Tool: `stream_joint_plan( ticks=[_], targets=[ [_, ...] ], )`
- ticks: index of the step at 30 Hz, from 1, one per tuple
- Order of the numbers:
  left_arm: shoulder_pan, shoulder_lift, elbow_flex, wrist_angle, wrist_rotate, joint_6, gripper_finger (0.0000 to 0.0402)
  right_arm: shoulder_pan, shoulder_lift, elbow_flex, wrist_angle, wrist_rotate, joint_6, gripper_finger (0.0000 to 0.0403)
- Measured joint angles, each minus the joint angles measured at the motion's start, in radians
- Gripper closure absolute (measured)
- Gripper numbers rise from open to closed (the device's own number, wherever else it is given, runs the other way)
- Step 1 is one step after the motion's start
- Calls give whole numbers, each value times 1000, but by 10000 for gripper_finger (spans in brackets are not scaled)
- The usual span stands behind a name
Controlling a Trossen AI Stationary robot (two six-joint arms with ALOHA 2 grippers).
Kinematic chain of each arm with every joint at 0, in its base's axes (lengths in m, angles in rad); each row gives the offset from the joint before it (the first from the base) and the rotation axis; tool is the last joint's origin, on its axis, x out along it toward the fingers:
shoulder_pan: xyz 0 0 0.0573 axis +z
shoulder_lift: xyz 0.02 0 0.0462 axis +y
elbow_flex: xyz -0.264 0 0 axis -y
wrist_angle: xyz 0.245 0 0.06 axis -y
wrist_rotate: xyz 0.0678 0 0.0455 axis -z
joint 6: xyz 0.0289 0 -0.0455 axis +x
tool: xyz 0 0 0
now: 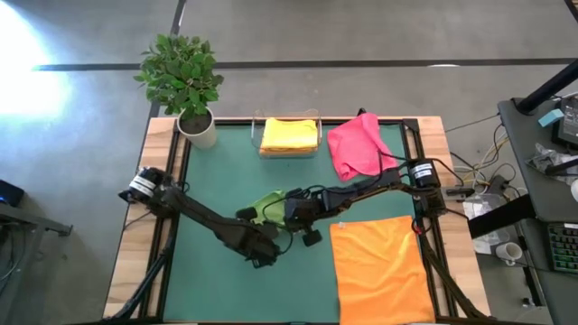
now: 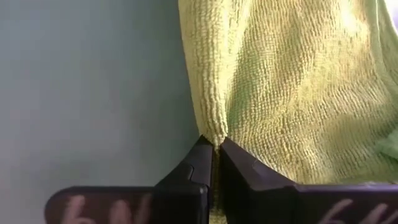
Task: Fold microfiber towels
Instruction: Put the folded green microfiber towel into the transparent bin
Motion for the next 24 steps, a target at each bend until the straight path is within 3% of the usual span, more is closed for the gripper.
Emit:
stream_joint_plan(
  ticks=[10, 24],
  targets=[
    [51, -85, 93, -33, 28, 150, 387, 0, -99, 164, -354, -2, 118, 394],
    [172, -137, 312, -229, -111, 422, 387, -39, -265, 249, -457, 91, 198, 394]
  ],
)
